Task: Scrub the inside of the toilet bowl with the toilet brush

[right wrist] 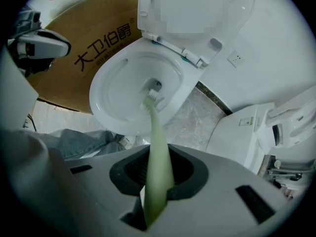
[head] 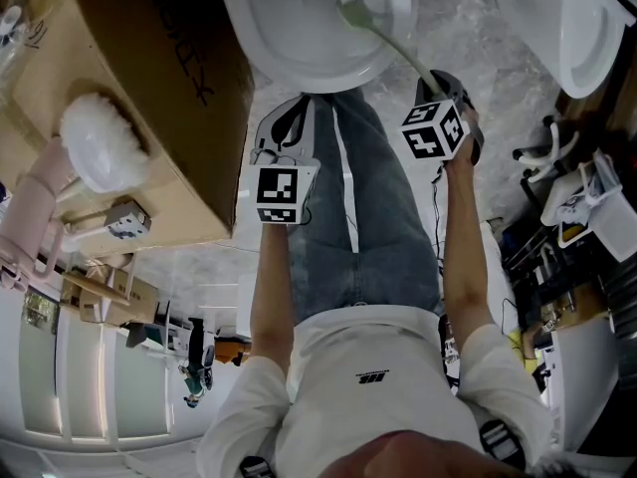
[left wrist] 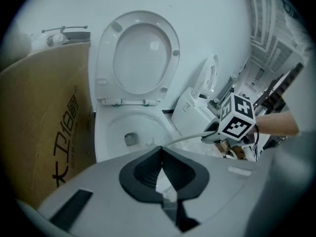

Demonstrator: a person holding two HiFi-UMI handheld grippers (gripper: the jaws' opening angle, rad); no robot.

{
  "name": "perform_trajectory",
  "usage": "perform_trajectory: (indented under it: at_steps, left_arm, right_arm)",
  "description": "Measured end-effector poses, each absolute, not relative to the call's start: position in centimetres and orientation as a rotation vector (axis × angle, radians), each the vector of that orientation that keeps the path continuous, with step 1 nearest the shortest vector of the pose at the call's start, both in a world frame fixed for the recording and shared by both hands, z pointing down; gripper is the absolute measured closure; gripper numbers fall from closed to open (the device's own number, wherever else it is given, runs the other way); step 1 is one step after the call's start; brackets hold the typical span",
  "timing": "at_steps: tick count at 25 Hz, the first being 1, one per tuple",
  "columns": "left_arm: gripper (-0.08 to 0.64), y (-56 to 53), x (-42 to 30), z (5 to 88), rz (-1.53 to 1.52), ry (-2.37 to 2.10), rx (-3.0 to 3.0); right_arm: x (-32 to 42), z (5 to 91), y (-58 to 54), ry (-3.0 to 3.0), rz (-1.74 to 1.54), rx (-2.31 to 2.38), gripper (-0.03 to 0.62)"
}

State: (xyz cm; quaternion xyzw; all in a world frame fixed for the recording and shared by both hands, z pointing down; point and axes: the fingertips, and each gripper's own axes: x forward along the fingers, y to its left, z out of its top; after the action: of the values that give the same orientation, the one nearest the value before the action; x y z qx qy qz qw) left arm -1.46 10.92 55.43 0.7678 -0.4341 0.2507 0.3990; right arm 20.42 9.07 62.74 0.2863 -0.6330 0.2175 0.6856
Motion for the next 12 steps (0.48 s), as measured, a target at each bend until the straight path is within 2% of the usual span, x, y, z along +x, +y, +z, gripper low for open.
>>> perform_trajectory:
  at_steps: [12]
  left_arm:
    - [0.551, 11.6, -1.5, 55.4, 0.63, -1.095, 1.944]
  right_arm:
    - [18.8, 62.3, 12.1, -1.416, 0.527, 0.604, 0.54]
